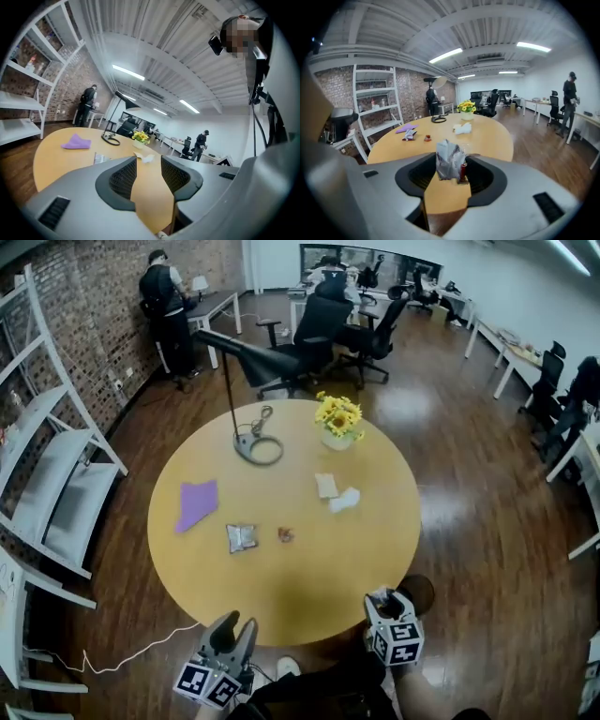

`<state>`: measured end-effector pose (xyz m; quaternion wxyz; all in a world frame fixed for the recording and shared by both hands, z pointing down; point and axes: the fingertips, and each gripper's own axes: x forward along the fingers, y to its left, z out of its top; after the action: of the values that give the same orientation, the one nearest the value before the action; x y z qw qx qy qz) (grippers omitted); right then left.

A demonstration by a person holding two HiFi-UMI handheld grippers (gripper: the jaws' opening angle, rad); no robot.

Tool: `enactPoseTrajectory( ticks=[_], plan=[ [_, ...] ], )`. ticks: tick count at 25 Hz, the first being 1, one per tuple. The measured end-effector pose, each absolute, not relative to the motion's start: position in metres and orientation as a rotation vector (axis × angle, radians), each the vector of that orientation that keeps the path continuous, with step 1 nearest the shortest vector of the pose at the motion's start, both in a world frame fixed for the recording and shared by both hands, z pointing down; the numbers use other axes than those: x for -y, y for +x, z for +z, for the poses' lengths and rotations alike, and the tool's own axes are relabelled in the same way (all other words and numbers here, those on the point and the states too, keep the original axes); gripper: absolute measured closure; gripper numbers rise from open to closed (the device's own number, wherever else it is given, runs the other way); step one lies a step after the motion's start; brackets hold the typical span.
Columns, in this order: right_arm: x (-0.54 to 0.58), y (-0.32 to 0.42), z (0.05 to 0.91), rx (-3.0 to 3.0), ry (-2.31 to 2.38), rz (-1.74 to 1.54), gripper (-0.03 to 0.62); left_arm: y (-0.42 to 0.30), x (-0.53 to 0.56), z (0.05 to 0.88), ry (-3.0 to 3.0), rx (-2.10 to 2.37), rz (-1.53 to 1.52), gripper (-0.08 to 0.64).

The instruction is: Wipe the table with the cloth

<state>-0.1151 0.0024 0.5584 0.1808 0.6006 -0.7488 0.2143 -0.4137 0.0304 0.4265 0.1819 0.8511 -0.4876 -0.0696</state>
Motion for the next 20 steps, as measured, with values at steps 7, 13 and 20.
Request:
enactPoseTrajectory(
  ticks=[7,13,20],
  plan=[
    [-0.002,0.036,0.542,2.048,1.851,0.57,0.391,-0.266,0.017,0.417,2.509,1.249,-0.189,0.397],
    [-0.008,0.168,0.545,1.982,1.933,0.616,0.391,-0.126,0.032,0.409,2.565,1.118,-0.184,0.407],
    [-0.039,0.251,0.563,1.933,1.95,0.699,0.391,-0.006,0.027,0.415,2.62,0.944,-0.101,0.407]
  ],
)
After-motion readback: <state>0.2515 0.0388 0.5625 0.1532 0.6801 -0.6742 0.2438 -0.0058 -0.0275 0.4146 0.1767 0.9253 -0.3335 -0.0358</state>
